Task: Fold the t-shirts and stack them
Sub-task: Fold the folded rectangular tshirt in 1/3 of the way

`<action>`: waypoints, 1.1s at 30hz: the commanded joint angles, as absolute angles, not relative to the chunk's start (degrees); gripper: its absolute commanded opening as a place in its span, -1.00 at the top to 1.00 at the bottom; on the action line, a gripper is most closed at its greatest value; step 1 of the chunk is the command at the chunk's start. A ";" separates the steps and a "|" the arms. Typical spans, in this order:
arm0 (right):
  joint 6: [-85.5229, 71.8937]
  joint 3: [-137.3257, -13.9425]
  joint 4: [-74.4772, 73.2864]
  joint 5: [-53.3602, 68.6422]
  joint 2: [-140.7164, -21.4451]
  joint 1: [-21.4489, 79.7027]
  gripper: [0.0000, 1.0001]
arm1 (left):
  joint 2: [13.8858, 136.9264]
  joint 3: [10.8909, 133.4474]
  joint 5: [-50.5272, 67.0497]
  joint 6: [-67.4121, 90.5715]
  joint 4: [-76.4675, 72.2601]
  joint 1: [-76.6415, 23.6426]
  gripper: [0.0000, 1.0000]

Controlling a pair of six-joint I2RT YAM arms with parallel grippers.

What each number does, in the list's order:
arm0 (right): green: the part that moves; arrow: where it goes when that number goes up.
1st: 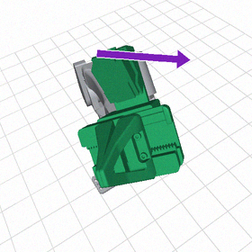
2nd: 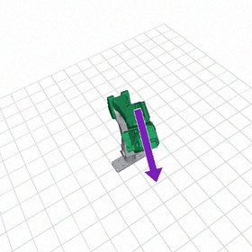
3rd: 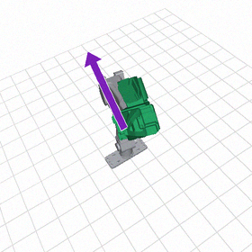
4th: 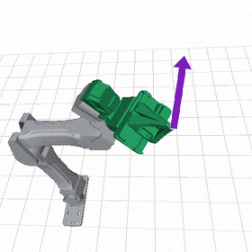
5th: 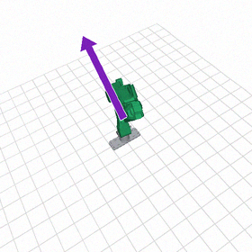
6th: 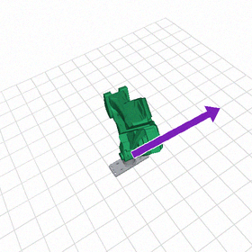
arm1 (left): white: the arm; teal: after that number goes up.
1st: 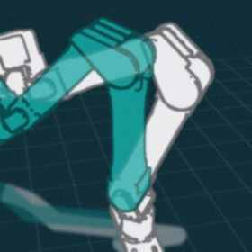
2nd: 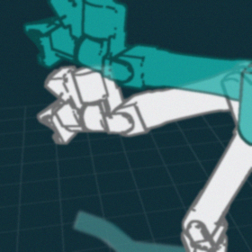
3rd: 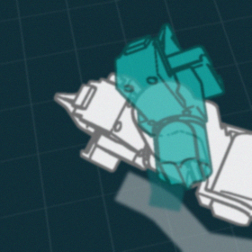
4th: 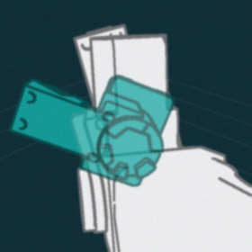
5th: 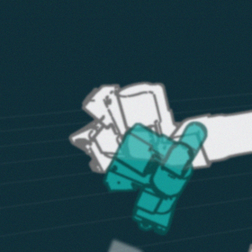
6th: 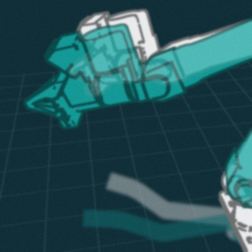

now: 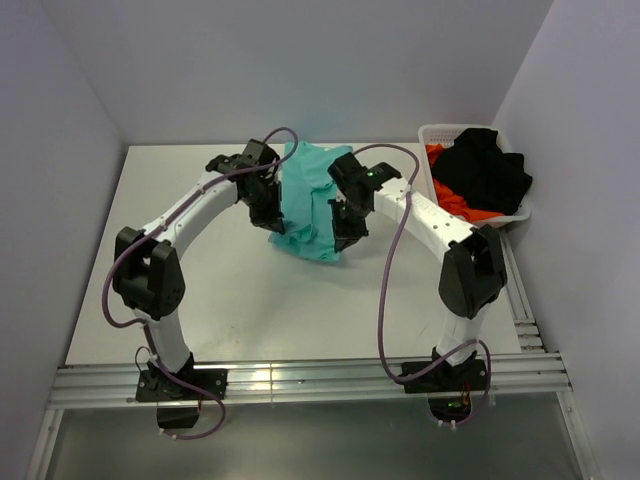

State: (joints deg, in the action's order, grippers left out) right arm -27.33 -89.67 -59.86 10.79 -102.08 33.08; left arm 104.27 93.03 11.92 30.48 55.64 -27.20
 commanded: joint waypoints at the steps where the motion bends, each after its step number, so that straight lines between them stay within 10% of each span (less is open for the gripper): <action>1: -25.49 -95.61 -61.95 11.60 -104.41 31.56 1.00 | 106.52 98.78 13.79 31.72 56.16 -25.93 0.99; 21: -24.34 -118.03 -65.22 13.10 -123.99 24.44 1.00 | 124.69 111.17 25.22 37.88 48.87 -16.61 0.99; 25: -26.10 -127.66 -64.86 12.13 -131.82 23.03 1.00 | 133.05 118.28 29.43 39.63 45.45 -13.63 0.57; 26: -26.63 -130.49 -65.04 11.43 -133.66 22.33 0.78 | 134.89 119.43 30.14 40.07 44.66 -12.06 0.37; 27: -27.67 -133.48 -66.43 10.21 -137.60 21.98 0.00 | 137.87 120.66 30.67 40.51 44.30 -11.26 0.19; 29: -28.47 -140.96 -67.06 9.76 -141.48 20.66 -0.86 | 139.30 122.43 31.55 41.83 43.86 -9.07 -0.02; 33: -30.94 -137.57 -61.64 9.05 -137.48 18.11 -1.00 | 137.03 124.10 29.97 40.78 44.47 -7.30 -0.03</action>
State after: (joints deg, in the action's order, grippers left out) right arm -28.45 -137.43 -64.62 10.94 -142.47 20.53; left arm 140.77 119.92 28.67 40.32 45.43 -8.86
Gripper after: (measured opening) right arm 0.997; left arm 0.514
